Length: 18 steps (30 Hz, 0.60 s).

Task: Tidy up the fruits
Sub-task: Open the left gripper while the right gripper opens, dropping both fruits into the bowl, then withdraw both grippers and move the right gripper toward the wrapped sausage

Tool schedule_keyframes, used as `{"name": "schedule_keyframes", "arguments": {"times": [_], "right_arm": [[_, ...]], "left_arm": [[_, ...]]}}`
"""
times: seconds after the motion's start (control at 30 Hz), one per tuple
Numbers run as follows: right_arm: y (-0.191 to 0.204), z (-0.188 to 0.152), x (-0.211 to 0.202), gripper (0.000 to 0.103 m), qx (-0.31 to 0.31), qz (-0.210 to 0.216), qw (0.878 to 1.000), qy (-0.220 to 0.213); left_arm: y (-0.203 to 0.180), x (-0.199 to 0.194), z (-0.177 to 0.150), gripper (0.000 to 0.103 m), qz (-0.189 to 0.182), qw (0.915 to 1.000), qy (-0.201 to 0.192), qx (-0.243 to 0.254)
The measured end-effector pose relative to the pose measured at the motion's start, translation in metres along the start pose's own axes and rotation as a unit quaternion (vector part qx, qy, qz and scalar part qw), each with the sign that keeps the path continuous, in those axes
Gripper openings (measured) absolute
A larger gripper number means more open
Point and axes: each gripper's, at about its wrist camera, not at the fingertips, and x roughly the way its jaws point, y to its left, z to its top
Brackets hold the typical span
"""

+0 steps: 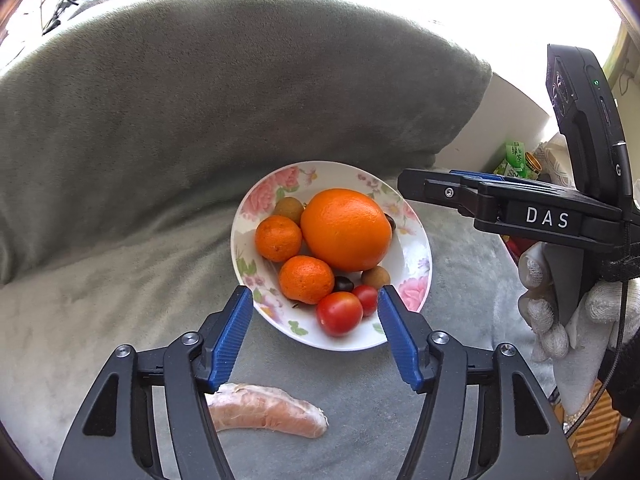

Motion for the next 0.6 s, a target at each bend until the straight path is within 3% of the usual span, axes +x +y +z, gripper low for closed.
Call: {"name": "schedule_keyframes", "arguments": {"times": [0.6], "right_arm": [[0.033,-0.01,-0.024,0.083,-0.005,0.007,1.0,-0.018]], "left_arm": [[0.028,-0.039,-0.006,0.064,0.025,0.9994,-0.021,-0.006]]}}
